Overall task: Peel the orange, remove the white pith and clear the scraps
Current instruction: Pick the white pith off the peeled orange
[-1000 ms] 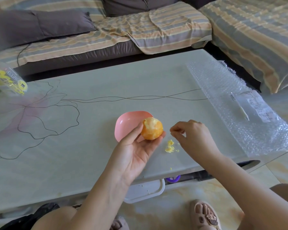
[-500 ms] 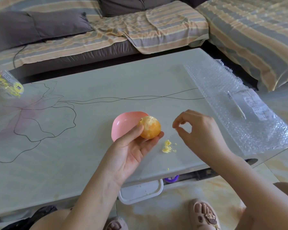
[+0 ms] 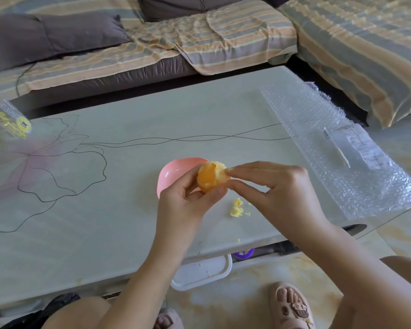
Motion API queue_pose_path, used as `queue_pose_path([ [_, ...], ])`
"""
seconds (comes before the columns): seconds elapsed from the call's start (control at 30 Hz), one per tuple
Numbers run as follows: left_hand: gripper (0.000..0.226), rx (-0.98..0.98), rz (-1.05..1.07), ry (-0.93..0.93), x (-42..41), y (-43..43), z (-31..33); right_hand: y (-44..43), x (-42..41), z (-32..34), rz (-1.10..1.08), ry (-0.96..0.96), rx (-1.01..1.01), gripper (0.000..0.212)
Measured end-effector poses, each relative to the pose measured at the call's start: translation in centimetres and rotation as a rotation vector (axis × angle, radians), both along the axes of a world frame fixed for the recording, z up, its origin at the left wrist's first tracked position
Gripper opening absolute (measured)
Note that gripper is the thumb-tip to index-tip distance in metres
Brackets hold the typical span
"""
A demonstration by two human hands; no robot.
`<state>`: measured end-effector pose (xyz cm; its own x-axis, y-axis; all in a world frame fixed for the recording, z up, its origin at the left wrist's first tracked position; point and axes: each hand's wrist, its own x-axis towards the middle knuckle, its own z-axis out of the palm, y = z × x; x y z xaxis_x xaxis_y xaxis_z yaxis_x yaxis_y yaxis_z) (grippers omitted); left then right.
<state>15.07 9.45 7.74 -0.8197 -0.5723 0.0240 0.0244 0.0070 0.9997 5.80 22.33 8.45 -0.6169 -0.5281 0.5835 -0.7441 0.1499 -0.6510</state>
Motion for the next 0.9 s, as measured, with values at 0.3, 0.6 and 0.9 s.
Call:
queue_pose_path([
  [0.3,0.049,-0.203,0.196,0.08,0.0,1.5,0.5,-0.9,1.6,0.5,-0.108,-0.16,-0.114,0.011],
  [0.6,0.054,-0.177,0.219,0.105,-0.1,1.7,0.5,-1.6,2.2,0.9,-0.193,-0.133,-0.112,0.01],
  [0.9,0.046,-0.277,0.21,0.15,0.0,1.5,0.8,-1.5,1.8,1.7,-0.184,-0.194,-0.074,0.015],
])
